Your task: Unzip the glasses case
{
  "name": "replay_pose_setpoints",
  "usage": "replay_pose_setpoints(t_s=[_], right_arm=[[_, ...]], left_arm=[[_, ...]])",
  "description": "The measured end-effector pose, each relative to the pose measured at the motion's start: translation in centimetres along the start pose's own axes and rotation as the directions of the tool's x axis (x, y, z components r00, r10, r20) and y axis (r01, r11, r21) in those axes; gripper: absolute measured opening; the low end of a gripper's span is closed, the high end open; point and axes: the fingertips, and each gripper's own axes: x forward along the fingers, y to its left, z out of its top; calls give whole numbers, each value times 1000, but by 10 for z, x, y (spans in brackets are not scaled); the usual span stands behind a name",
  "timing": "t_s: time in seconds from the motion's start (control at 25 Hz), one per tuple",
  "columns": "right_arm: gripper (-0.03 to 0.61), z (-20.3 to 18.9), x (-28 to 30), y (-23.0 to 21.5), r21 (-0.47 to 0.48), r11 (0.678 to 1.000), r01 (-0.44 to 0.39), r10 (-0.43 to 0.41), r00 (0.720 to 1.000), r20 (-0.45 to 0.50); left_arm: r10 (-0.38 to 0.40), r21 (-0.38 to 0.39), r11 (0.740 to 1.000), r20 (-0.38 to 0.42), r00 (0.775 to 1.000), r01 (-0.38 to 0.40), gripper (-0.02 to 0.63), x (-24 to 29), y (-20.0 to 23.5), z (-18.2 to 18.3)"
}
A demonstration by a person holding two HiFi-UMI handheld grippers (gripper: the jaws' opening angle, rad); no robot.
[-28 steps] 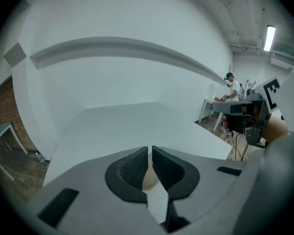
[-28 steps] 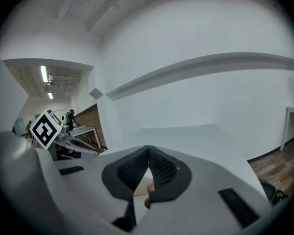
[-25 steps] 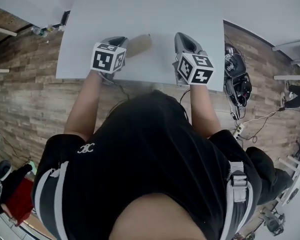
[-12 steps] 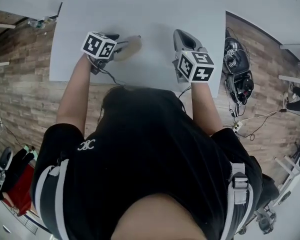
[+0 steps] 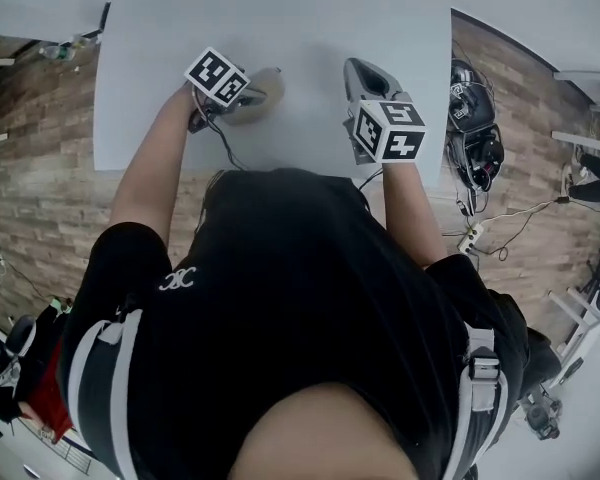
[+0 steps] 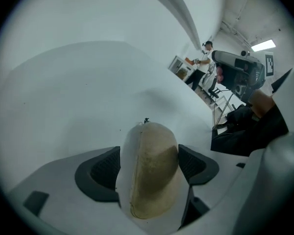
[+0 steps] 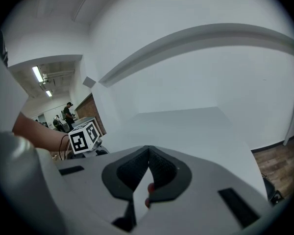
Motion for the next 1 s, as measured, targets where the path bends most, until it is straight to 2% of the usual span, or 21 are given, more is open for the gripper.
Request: replay_pose_setpoints(t_s=[0.12,0.28,0.4,0.52,0.76,0.8,0.84,0.92,1.0], right_arm=[[8,-6,3,5,-16,999,35,-35,999,-18],[8,-8,10,11,-3,997,81,-81,996,-28],[8,-6,15,18,-7,995,104,-105,994,-29],[8,-7,17,21,-16,992,122,-123,992,-39],[8,-13,11,19,-17,988,153,-154,987,-54],[8,-13,10,19,-17,988,154,-155,986,-55],[8,-13,10,19,-16,988,152,-152,987,-55],[8,-13,9,21,-15,991,135,-136,989,-59],[8,-13,8,25,-17,995,100,-101,993,-64]], left_arm=[[-62,18,998,-15,998,62,374,6,-2,1],[-122,70,990,-28,992,124,379,14,-9,-1],[-184,104,976,-83,980,192,379,23,-21,-6],[-231,107,963,-145,962,247,379,31,-32,-11],[-269,130,946,-194,943,297,373,41,-53,-21],[-272,146,942,-198,942,302,329,41,-56,-22],[-269,168,938,-200,942,303,327,40,-58,-23],[-255,215,931,-189,948,294,321,39,-59,-21],[-262,259,922,-129,956,287,316,33,-60,-11]])
